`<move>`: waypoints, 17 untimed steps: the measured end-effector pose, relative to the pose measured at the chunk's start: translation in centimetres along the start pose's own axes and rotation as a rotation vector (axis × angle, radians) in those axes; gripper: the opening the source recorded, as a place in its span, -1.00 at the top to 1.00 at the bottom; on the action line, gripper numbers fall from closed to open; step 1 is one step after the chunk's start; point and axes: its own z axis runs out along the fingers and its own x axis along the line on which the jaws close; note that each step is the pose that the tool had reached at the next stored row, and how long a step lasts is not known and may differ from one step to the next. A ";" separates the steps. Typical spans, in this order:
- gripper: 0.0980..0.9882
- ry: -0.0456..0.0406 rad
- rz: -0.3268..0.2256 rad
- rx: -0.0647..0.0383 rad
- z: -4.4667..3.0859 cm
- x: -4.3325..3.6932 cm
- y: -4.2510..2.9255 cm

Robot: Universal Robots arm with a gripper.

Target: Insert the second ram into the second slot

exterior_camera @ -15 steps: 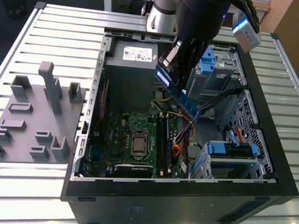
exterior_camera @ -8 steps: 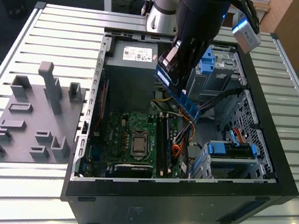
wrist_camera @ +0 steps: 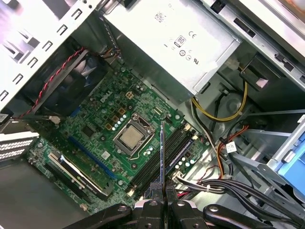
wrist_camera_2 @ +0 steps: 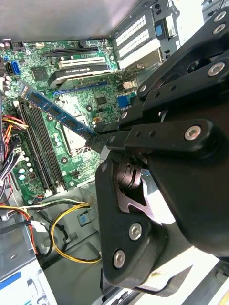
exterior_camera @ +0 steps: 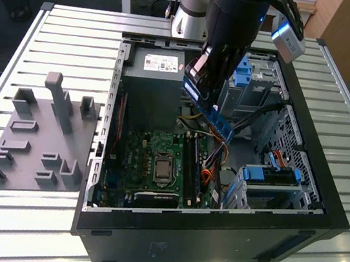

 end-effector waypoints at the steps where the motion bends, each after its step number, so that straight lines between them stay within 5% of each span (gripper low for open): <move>1: 0.91 -0.0002 0.003 0.000 0.00 0.00 0.00; 17: 0.91 -0.0017 0.044 0.001 0.00 0.00 0.00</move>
